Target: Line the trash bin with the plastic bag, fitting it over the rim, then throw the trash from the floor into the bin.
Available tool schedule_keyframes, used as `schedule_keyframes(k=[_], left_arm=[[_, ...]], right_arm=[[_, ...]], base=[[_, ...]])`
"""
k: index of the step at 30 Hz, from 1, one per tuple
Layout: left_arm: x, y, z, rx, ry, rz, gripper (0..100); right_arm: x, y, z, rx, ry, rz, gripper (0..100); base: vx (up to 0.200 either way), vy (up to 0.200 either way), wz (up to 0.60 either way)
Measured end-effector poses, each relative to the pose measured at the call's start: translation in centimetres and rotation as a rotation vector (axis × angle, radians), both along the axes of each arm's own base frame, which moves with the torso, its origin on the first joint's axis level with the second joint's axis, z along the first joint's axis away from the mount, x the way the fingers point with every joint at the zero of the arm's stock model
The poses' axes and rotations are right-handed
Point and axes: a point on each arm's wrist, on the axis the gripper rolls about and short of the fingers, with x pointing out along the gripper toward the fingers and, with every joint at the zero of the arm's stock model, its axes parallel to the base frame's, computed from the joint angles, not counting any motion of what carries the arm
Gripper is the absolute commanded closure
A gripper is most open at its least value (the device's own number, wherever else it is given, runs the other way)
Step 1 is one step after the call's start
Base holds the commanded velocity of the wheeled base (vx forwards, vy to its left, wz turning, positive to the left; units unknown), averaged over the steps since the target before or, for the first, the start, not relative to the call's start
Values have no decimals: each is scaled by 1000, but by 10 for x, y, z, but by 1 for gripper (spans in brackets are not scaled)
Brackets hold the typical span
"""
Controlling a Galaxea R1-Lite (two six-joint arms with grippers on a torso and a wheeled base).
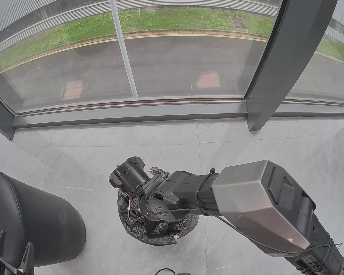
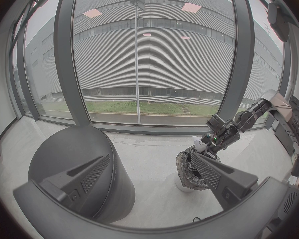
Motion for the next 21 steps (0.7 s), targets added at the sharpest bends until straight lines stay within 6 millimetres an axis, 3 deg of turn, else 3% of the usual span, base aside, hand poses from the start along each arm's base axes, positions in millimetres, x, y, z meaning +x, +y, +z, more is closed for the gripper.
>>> schedule_keyframes(k=[21], left_arm=[[0,0,0,0,0,0,0]], right_arm=[[16,2,-50,-14,6,-22,100]], base=[[0,0,0]])
